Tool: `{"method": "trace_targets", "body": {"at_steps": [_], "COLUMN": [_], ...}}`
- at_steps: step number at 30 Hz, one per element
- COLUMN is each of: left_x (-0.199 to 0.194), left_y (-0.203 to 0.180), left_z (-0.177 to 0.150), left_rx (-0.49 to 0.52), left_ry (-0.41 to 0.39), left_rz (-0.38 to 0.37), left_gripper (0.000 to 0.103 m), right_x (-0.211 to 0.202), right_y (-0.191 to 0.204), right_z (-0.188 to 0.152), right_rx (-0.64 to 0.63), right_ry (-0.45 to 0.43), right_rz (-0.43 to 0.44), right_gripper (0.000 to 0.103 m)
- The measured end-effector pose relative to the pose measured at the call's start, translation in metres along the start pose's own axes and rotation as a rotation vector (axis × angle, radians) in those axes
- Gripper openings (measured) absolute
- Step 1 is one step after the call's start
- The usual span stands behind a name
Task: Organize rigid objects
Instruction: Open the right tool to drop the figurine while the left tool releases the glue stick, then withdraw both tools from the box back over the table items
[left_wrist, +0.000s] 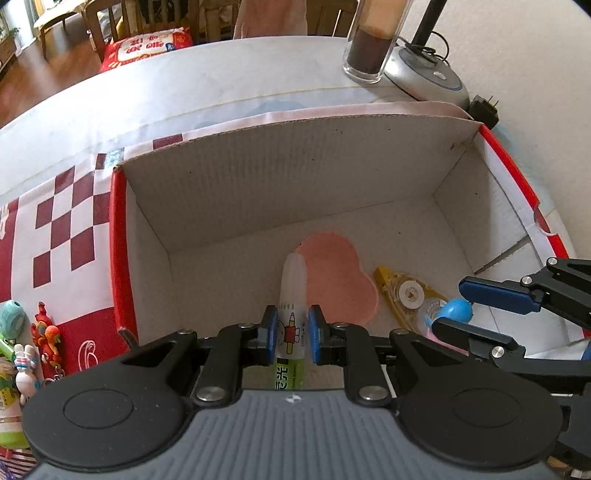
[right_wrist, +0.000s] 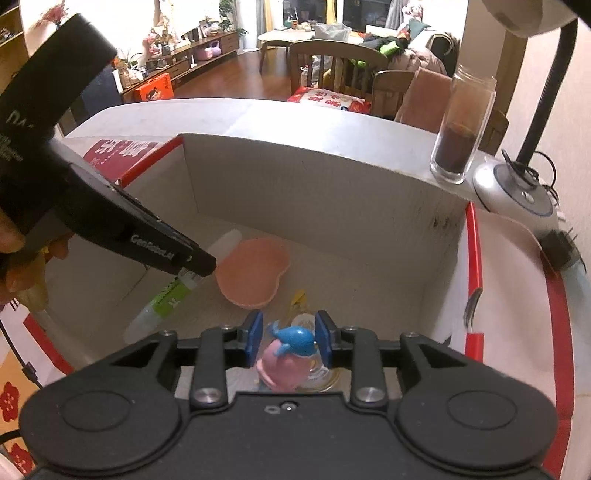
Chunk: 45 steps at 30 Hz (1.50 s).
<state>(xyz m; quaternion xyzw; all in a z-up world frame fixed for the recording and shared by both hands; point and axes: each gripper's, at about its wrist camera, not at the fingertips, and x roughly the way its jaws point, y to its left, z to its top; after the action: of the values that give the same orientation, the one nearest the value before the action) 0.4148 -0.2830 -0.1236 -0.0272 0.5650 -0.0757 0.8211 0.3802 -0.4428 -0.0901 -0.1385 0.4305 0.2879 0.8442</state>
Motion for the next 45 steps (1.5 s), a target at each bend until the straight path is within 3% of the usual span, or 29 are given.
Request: {"method": "trace_targets", "body": {"at_steps": [4, 5, 23, 40, 42, 45], "left_x": [-0.008, -0.010, -0.077, -0.153, -0.160, -0.173], "left_y": [-0.001, -0.001, 0.007, 0.075, 0.087, 0.109], "left_z": [-0.003, -0.004, -0.035, -0.092, -0.102, -0.117], "left_rx": [0.008, 0.006, 0.026, 0.021, 0.013, -0.004], "left_ry": [-0.020, -0.024, -0.162, -0.313, -0.328, -0.355], "left_rz": [-0.007, -0.011, -0.065, -0.052, -0.047, -0.037], "left_gripper": [0.017, 0.017, 0.018, 0.019, 0.024, 0.046], "right_x": [-0.005, -0.007, -0.040, -0.069, -0.070, -0.069], "right_y": [0.000, 0.001, 0.033, 0.115, 0.129, 0.154], "right_z": [-0.002, -0.002, 0.005, 0.015, 0.017, 0.018], "right_rx": [0.021, 0.022, 0.045, 0.077, 0.079, 0.078], "right_ry": [-0.002, -0.004, -0.059, -0.136, -0.144, -0.149], "right_rz": [-0.009, -0.012, -0.051, -0.055, -0.049, -0.038], "right_gripper": [0.057, 0.058, 0.074, 0.084, 0.085, 0.086]}}
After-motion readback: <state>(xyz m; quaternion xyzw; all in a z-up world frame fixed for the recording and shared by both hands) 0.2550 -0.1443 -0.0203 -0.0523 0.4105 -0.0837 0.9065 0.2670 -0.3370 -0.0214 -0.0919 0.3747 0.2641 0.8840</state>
